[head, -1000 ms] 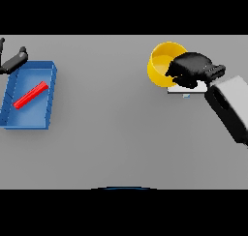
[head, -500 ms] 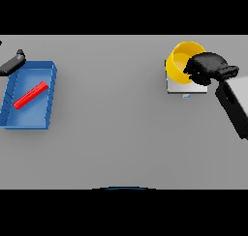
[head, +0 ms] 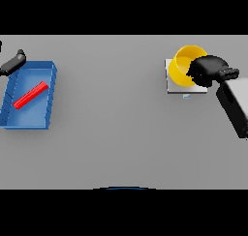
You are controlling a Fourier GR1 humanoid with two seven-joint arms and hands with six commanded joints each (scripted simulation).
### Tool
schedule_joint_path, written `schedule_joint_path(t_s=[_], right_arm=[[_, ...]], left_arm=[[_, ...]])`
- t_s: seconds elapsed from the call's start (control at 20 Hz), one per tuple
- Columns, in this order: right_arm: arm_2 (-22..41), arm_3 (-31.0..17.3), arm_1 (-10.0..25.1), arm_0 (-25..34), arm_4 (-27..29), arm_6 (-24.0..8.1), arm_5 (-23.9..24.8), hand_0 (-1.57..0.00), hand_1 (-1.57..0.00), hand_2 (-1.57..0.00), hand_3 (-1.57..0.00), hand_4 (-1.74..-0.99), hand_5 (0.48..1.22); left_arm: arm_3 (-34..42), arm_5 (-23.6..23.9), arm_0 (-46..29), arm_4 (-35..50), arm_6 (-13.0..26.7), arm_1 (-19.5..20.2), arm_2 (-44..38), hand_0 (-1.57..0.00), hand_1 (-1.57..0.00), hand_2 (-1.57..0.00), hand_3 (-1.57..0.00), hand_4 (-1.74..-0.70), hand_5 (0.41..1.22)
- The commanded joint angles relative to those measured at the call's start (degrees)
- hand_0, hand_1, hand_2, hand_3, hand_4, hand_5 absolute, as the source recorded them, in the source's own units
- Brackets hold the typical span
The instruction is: Pick up the red beaker and tilt it to pour out 1 green nut into yellow bowl. Pick up the yellow bowl and place it on the metallic measuring scale.
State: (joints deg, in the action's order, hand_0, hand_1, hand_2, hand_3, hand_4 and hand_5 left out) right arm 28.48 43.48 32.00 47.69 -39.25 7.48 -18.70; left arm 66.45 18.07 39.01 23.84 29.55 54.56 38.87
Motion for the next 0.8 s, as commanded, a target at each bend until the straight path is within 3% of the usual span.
schedule_joint_path(t_s=[0.0,0.05,0.1,0.3,0.5,0.75], right_arm=[[-0.32,0.13,-0.07,0.13,0.49,-0.03,-0.71,-1.40,-1.18,-1.29,-1.54,-1.670,1.221],[-0.76,-0.28,-0.24,0.18,0.81,-0.16,-0.85,-1.41,-1.15,-1.18,-1.39,-1.644,1.221],[-0.94,-0.38,-0.31,0.00,1.02,-0.54,-1.03,-1.32,-1.04,-1.04,-1.24,-1.621,1.155],[-1.73,-0.94,-0.38,0.45,2.32,-1.57,-3.63,-0.83,-0.60,-0.59,-0.79,-1.550,0.955],[-1.93,-1.45,-0.31,0.96,2.46,-2.47,-4.65,-0.37,-0.28,-0.35,-0.56,-1.501,0.865],[-0.80,-2.61,-0.16,1.03,1.36,-1.19,-4.83,-0.12,-0.09,-0.15,-0.36,-1.442,0.811]], left_arm=[[-0.21,-0.04,-0.12,0.02,-0.28,0.08,-0.10,0.00,0.00,0.00,0.00,-0.84,0.772],[-0.67,-0.31,0.24,-0.13,-0.54,-0.16,-0.06,0.00,0.00,0.00,0.00,-0.84,0.773],[-1.13,-0.44,0.45,-0.21,-0.84,-0.54,-0.01,0.00,0.00,0.00,0.00,-0.84,0.775],[-0.61,-0.53,0.34,0.28,-1.10,-0.53,-0.26,0.00,0.00,0.00,0.00,-0.85,0.765],[-0.47,0.36,0.15,-0.30,-1.05,-0.99,0.19,0.00,0.00,0.00,0.00,-0.85,0.771],[-0.04,0.51,0.22,-0.14,-0.65,-0.81,0.06,0.00,0.00,0.00,0.00,-0.85,0.774]])
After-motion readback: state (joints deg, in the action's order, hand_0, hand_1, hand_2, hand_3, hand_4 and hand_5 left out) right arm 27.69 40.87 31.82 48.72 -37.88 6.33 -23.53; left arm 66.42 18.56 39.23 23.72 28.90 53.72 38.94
